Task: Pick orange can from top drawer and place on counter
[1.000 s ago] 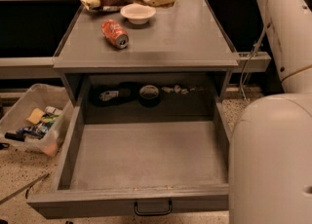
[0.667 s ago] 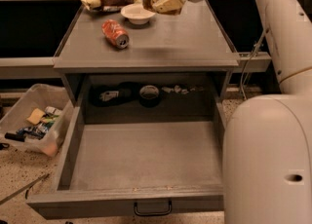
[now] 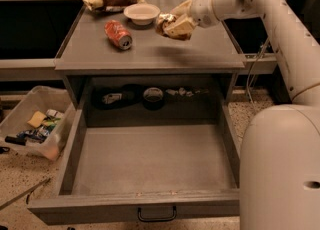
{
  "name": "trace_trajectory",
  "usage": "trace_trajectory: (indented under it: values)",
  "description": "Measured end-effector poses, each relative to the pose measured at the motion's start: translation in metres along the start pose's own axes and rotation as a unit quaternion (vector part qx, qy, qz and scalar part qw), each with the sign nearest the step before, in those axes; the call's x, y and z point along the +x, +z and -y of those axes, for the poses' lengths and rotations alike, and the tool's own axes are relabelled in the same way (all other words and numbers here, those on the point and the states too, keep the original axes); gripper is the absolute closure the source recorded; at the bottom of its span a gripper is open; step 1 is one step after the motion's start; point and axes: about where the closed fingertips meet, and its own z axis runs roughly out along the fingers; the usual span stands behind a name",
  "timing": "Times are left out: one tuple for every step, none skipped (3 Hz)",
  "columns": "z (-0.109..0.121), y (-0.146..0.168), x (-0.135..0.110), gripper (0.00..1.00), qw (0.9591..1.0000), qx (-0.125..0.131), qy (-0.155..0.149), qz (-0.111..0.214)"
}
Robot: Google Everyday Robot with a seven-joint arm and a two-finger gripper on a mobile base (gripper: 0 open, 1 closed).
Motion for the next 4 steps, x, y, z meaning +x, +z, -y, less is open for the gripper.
trace_trajectory:
  values:
    - [-0.0361, 0.0221, 0.0347, 1.0, 0.9986, -0.042, 0.032, 0.007]
    - [-0.0361, 0.0221, 0.0347, 1.0, 0.9986, -0.042, 0.032, 0.007]
    - [-0.0361, 0.0222, 0.0347, 0.82, 0.9986, -0.042, 0.032, 0.007]
    - [-0.0361, 0.0222, 0.0347, 0.58, 0.9986, -0.042, 0.032, 0.007]
